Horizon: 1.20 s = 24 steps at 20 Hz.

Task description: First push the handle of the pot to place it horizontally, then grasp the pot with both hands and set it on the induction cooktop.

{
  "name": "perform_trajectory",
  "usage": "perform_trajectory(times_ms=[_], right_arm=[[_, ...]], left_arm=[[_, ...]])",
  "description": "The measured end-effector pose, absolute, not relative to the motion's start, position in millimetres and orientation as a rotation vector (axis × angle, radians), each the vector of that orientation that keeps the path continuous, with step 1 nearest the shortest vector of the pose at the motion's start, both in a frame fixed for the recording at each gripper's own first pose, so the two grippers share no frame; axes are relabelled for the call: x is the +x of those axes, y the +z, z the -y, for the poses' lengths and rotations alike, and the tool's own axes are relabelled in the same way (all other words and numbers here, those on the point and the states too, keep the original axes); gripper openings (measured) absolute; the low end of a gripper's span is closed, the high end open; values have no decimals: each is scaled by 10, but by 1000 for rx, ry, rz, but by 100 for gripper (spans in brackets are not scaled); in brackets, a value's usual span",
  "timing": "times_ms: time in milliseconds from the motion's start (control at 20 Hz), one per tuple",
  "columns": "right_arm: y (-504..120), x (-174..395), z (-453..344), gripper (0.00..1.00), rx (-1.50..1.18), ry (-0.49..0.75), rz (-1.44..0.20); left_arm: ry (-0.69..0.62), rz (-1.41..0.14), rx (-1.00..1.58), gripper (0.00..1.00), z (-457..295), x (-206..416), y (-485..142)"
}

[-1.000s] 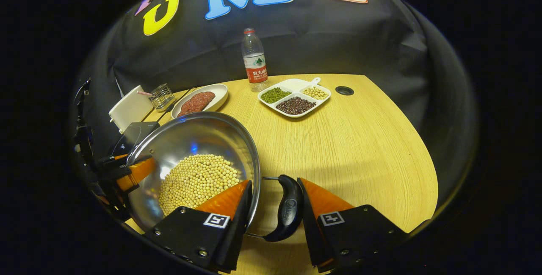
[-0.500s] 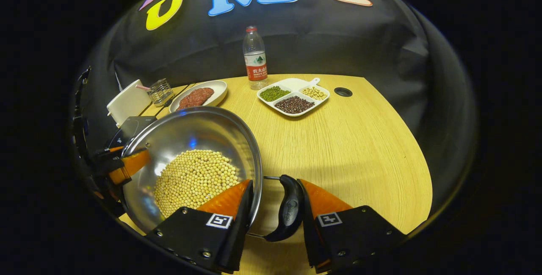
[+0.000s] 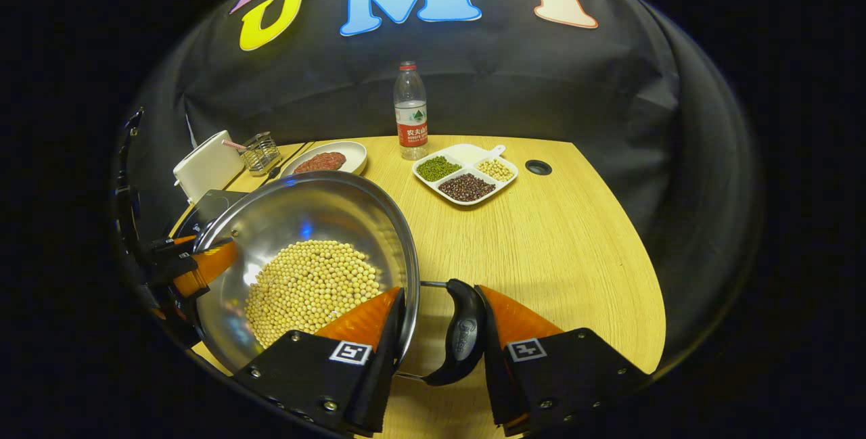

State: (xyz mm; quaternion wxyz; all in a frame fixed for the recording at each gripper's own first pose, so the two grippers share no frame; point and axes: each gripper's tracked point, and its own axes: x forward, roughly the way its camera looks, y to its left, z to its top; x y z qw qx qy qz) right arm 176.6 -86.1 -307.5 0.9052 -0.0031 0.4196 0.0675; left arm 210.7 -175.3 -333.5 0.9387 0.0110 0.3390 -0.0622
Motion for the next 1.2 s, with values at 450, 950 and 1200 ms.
perform_trajectory(times_ms=[450, 950, 1200], right_arm=[[-2844, 1625, 410, 58, -12, 105, -853], [-2742, 1627, -338, 58, -8, 112, -841], [-2741, 1664, -743, 59, -11, 122, -845]], left_arm=[[-143, -658, 11, 70, 1219, 2084, -3132], [-135, -652, 12, 70, 390, 2154, -3096], [-120, -656, 9, 70, -50, 2229, -3165]])
